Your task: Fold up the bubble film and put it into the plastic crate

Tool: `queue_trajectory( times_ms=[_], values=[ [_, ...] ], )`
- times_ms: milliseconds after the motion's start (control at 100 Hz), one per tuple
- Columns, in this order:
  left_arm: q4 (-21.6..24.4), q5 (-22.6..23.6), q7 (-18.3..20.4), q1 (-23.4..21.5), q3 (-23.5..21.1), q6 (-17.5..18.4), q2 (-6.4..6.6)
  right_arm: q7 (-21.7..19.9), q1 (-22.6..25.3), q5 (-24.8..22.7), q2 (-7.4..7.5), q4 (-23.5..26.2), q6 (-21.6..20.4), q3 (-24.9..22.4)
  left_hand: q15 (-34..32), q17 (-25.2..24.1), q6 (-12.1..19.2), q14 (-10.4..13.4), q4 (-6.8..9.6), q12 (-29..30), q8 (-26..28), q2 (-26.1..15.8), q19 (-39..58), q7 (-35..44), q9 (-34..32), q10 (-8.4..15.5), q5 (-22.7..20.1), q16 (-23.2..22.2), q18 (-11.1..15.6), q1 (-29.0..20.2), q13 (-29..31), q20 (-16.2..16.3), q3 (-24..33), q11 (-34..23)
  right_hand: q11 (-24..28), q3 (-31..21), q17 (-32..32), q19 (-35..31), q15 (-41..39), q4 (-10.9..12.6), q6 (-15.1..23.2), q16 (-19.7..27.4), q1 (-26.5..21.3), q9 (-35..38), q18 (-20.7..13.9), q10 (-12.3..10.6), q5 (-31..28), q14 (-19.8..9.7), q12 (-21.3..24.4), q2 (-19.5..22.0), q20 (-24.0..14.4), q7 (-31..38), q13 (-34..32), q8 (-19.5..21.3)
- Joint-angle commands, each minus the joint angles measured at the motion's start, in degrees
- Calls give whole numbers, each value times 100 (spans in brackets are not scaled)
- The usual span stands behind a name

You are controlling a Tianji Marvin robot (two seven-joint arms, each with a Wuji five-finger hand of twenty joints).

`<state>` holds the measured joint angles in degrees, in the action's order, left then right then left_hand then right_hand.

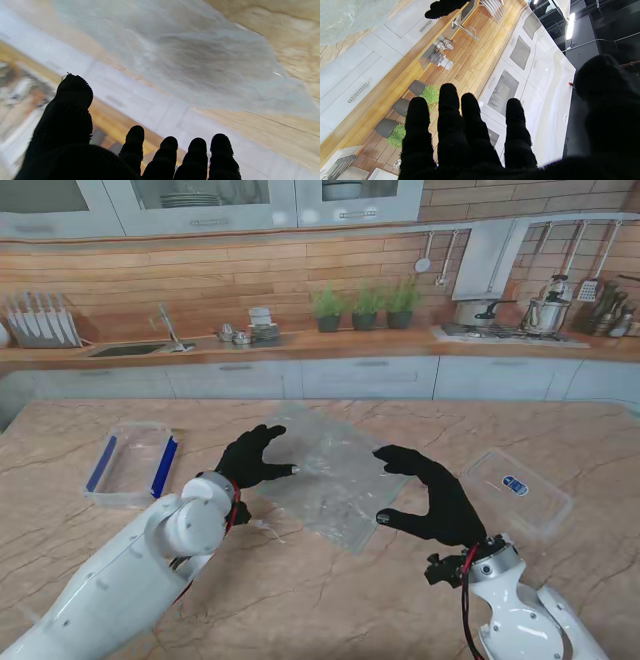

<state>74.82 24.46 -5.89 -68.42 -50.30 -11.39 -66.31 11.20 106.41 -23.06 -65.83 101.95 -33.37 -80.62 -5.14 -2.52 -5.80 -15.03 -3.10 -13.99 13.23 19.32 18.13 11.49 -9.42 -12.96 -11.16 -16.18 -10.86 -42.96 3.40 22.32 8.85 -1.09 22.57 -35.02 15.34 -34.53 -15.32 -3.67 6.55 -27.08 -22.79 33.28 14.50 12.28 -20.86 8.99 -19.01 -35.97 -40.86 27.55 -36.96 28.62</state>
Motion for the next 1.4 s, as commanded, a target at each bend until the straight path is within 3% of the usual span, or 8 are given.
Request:
queue_trajectory(
  times_ms=[0, 160, 230, 370, 490, 600, 930, 1390],
  values=[
    [-201, 84, 28, 225, 108, -261, -245, 59, 56, -21, -35, 35, -10, -6, 122, -21, 117, 80, 212, 67, -139, -260, -151, -284, 207, 31, 268, 67, 148, 20, -171, 70, -152, 85, -133, -29, -42, 175, 44, 22, 178, -62, 311, -50, 26, -168, 39, -87, 34, 197, -179, -35, 95, -51],
    [-1149, 131, -374, 959, 927, -826, -595, 146, 62, -18, -59, 10, 25, -31, 80, -72, 9, 36, 246, 14, -155, -293, -396, -284, 278, -102, 236, -126, 279, 29, -175, -115, -418, -39, -134, -14, -30, 150, 5, 33, 165, -93, 287, -19, 48, -161, 8, -68, 25, 240, -222, -34, 74, -54],
    [-1454, -30, -274, 1222, 1189, -993, -706, 146, 58, 8, -61, 2, 36, -33, 165, -38, -77, 64, 258, 104, -263, -393, -917, -405, 345, -134, 252, -89, 468, 16, -187, -593, -532, 34, -138, -3, -38, 147, -3, 38, 162, -104, 285, -28, 50, -158, 7, -73, 21, 270, -239, -41, 80, -57],
    [-1979, -408, -129, 1569, 1577, -1260, -971, 171, 47, -29, -63, -11, 138, -33, 358, -100, -193, 66, 275, 113, -260, -407, -1203, -459, 417, -222, 241, -48, 502, -3, -284, -692, -560, 91, -145, 19, -42, 147, -23, 49, 156, -121, 270, -37, 63, -150, 10, -54, 17, 316, -262, -54, 77, -61],
    [-2176, -537, 258, 1778, 1916, -1494, -1050, 179, 48, -11, -67, -4, 174, -25, 437, -63, -309, 70, 281, 203, -256, -495, -1424, -493, 423, -275, 248, 24, 509, -34, -275, -658, -583, 151, -145, 37, -43, 148, -33, 57, 147, -131, 268, -35, 63, -145, 2, -43, 14, 362, -279, -57, 81, -60],
    [-2419, -535, 573, 1963, 2231, -1207, -1055, 223, 59, -17, -78, 12, 187, -18, 445, -63, -299, 164, 277, 153, -193, -621, -1466, -382, 303, -174, 191, 57, 587, -173, -262, -644, -532, 84, -140, 52, -34, 145, -46, 65, 152, -140, 288, -18, 71, -137, -12, -38, 11, 447, -292, -61, 66, -62],
    [-2098, 209, 1607, 2334, 3271, -217, -667, 249, 44, 21, -87, 21, 224, -2, 446, -24, -153, 298, 221, 29, -85, -892, -1534, -157, 207, -22, 220, 117, 694, -140, -251, -629, -674, 53, -137, 89, -32, 152, -68, 78, 153, -158, 284, -17, 73, -139, -16, -42, 6, 463, -319, -66, 58, -56],
    [-1057, 700, 2158, 2217, 3405, 1418, -10, 236, 13, 59, -89, -9, 209, -4, 388, 30, -14, 391, 226, -17, 53, -879, -1566, 177, 144, 76, 217, 65, 756, -62, -233, -617, -768, -325, -145, 86, -30, 161, -73, 82, 159, -166, 323, -19, 73, -130, -19, -36, 7, 486, -344, -74, 56, -52]
  ],
)
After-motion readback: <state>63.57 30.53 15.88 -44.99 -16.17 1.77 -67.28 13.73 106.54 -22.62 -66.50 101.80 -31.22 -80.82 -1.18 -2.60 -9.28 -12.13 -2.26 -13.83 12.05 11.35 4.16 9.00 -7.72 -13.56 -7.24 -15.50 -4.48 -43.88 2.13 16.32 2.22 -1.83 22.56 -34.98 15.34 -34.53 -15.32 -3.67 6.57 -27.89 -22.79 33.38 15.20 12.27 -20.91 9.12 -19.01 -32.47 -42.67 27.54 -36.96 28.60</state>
